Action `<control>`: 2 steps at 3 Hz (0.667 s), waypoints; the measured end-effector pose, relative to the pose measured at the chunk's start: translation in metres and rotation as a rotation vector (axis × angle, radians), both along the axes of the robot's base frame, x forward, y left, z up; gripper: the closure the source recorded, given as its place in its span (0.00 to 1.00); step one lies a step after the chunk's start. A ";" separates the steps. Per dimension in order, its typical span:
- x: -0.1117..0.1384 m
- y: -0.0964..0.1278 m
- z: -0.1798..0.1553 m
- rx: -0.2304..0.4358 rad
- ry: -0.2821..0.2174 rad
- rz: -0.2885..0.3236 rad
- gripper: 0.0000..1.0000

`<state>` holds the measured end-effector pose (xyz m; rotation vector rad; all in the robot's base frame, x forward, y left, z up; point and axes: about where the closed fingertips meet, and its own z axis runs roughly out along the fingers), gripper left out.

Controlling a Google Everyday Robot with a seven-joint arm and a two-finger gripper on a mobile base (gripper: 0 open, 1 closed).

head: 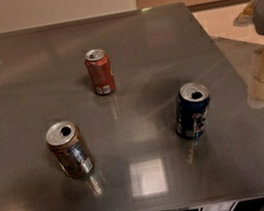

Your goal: Move coke can near orange can

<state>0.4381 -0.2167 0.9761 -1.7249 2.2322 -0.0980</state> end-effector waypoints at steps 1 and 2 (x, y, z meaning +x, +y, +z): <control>0.001 0.001 0.001 0.002 -0.003 0.001 0.00; 0.016 0.012 0.003 0.038 -0.005 0.022 0.00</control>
Offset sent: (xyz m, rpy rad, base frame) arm 0.0392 0.0267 0.0031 0.0954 0.0144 0.0544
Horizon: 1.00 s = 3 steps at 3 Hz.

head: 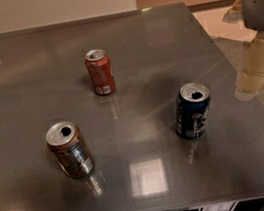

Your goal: Move coke can near orange can

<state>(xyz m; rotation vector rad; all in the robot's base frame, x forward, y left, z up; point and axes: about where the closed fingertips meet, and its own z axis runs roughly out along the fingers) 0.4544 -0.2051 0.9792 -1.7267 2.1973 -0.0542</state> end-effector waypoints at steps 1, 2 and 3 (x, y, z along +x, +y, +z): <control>0.032 0.024 0.000 0.057 0.009 0.036 0.00; 0.081 0.071 -0.014 0.099 0.026 0.073 0.00; 0.092 0.088 -0.022 0.112 0.039 0.084 0.00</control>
Offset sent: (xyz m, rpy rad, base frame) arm 0.0995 0.0911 -0.0236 0.1050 0.0496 0.0835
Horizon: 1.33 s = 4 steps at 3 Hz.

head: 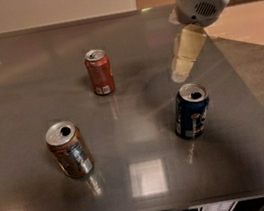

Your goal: Move coke can near orange can

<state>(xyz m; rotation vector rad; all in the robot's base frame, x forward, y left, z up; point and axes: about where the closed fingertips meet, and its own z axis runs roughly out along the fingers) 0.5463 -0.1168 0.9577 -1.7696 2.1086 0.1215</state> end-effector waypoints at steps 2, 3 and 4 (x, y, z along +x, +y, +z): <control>0.056 0.088 -0.042 0.142 0.056 -0.067 0.00; 0.072 0.116 -0.051 0.187 0.066 -0.085 0.00; 0.083 0.139 -0.053 0.227 0.059 -0.086 0.00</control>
Offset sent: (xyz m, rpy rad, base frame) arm 0.0864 0.1315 -0.0607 0.2171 0.0822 -0.1228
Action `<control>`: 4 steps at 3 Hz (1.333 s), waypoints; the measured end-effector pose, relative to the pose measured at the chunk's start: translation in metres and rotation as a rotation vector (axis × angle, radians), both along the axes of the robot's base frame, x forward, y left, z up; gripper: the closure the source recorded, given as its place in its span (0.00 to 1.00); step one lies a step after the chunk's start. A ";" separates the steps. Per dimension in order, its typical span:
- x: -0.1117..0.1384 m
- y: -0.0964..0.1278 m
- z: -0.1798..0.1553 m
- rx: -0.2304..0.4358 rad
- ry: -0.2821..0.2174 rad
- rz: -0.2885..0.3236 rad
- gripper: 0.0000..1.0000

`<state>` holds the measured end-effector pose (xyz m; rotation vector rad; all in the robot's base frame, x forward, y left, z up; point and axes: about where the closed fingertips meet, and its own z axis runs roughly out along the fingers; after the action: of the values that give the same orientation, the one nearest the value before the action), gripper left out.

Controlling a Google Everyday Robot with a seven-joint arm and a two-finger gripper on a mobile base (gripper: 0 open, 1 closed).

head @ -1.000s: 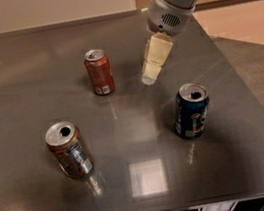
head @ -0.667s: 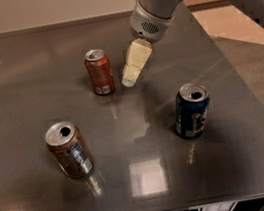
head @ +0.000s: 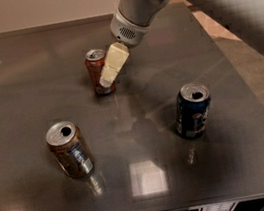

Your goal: Move coke can near orange can

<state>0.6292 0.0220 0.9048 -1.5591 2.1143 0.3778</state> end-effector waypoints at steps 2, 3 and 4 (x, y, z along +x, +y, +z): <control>0.009 0.033 0.004 0.046 -0.014 0.020 0.00; 0.010 0.041 0.004 0.043 -0.014 0.027 0.18; 0.009 0.041 0.004 0.033 -0.017 0.040 0.41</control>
Offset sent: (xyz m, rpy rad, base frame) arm 0.0123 0.0477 0.0093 0.0635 -0.0226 0.0270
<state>0.6384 0.0634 0.9086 -1.5827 2.0564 0.4105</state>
